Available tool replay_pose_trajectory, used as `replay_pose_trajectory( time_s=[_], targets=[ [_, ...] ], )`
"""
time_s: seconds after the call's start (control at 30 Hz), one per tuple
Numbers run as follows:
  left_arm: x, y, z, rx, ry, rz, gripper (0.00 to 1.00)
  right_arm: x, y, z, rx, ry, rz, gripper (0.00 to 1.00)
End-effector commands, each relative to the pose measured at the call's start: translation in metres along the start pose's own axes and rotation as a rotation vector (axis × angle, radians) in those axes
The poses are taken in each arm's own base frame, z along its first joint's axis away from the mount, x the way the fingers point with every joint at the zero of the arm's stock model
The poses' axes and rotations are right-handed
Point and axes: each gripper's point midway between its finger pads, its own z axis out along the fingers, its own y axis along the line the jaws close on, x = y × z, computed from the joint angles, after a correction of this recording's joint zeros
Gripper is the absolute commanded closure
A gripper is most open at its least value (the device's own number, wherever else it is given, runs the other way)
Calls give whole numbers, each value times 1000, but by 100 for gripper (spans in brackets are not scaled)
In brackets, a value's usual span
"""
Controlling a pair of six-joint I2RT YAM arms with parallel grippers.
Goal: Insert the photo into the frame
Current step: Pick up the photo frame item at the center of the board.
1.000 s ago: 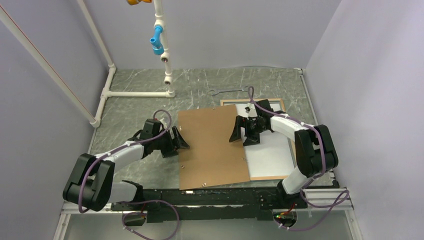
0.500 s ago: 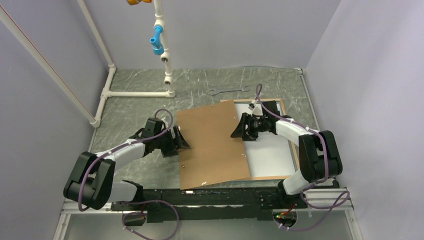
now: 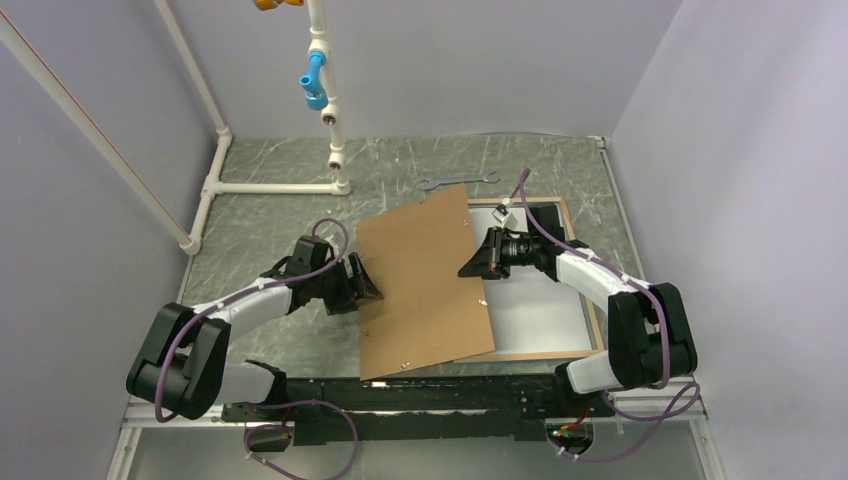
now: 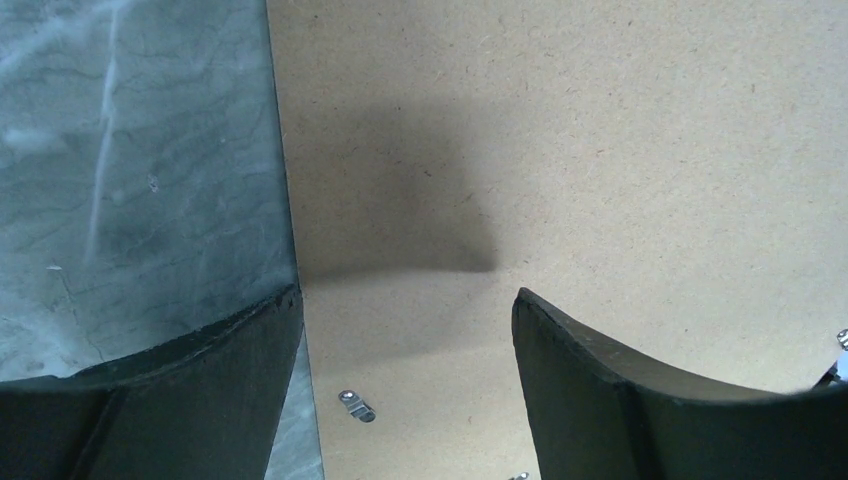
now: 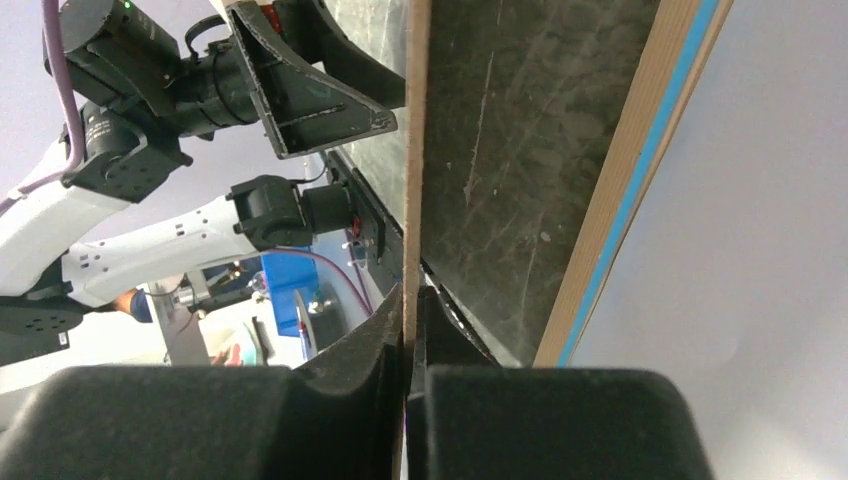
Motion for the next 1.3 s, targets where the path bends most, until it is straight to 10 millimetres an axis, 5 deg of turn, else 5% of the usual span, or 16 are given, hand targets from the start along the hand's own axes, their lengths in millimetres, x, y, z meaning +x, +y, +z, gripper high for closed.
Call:
replay_pose_trajectory(
  time_s=[0.0, 0.3, 0.77, 1.0, 1.27],
  targets=[
    [7, 1, -3, -26, 24, 8, 19, 2, 23, -8, -47, -2, -60, 100],
    [-5, -6, -22, -45, -51, 49, 17, -15, 58, -41, -48, -113, -100, 100],
    [-34, -22, -73, -35, -308, 78, 14, -55, 109, -140, -10, -397, -172, 100],
    [-28, -42, -55, 41, -257, 80, 16, -77, 109, -190, 106, -592, -157, 100],
    [-2, -84, -3, 82, -128, 136, 19, -94, 97, -226, 134, -754, -87, 100]
  ],
)
